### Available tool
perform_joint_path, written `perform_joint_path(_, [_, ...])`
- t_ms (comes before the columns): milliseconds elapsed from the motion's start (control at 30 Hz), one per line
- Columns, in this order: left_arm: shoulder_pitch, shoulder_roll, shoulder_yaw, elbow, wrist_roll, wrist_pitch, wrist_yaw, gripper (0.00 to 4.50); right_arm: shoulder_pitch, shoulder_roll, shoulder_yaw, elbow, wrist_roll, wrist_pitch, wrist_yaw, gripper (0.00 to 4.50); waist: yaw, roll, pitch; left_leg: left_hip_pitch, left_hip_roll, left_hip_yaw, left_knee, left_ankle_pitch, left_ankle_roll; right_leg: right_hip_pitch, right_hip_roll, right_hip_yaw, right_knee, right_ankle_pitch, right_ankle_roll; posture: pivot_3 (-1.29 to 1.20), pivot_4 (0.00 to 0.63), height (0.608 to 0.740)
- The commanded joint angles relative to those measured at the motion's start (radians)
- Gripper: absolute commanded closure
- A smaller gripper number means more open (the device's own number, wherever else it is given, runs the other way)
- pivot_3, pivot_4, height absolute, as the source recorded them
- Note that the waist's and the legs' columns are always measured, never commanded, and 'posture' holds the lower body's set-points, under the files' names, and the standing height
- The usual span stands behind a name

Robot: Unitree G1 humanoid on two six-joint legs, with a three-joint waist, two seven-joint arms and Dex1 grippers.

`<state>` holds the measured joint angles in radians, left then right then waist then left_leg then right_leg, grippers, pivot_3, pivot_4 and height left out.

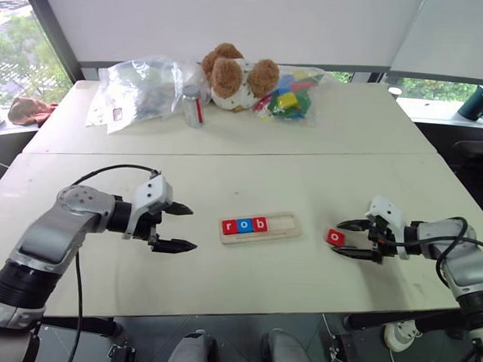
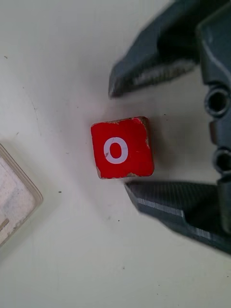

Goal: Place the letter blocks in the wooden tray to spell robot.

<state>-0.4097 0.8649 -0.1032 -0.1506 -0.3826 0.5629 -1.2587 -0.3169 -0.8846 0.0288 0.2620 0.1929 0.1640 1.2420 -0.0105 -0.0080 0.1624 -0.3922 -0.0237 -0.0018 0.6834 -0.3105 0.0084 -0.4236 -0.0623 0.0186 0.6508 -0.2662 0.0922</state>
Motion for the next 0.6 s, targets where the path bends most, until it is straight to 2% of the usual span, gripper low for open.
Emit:
perform_joint_path(33, [-0.025,0.008,0.006,-0.011,-0.003,-0.004,-0.004,0.0,0.001,-0.004,-0.023,-0.047,0.022,0.014,0.001,3.35,0.0,0.0,0.0,0.0,0.0,0.0,0.0,0.0,0.0,0.0,0.0,0.0,0.0,0.0,0.0,0.0,0.15,0.74])
perform_joint_path(133, [-0.028,0.01,-0.001,0.005,0.005,-0.015,-0.013,0.0,-0.042,-0.003,-0.012,-0.078,0.032,0.035,0.018,3.4,-0.001,0.0,0.0,0.0,0.0,0.0,0.0,0.0,0.0,0.0,0.0,0.0,0.0,0.0,0.0,0.0,0.15,0.74])
perform_joint_path(267, [-0.034,0.011,-0.019,0.033,0.028,-0.038,-0.024,0.0,-0.227,0.039,0.062,-0.079,0.015,0.059,0.068,3.4,-0.012,0.001,0.0,0.0,0.0,0.001,0.0,0.0,-0.001,-0.001,0.0,0.001,0.0,0.0,0.0,0.0,0.15,0.74])
perform_joint_path(433, [-0.034,-0.006,-0.044,0.042,0.048,-0.055,-0.016,0.0,-0.424,0.123,0.196,0.064,-0.073,-0.02,0.155,3.4,-0.003,0.001,0.0,0.0,0.001,-0.001,-0.001,0.0,-0.001,-0.001,0.001,-0.001,0.001,0.0,0.0,0.0,0.15,0.74])
perform_joint_path(600, [-0.016,-0.018,-0.044,0.018,0.047,-0.046,0.001,0.0,-0.555,0.193,0.305,0.234,-0.169,-0.129,0.222,3.4,0.0,0.0,0.0,-0.002,-0.002,-0.001,0.0,0.0,-0.001,-0.001,-0.001,-0.002,-0.002,0.0,0.0,0.0,0.15,0.74])
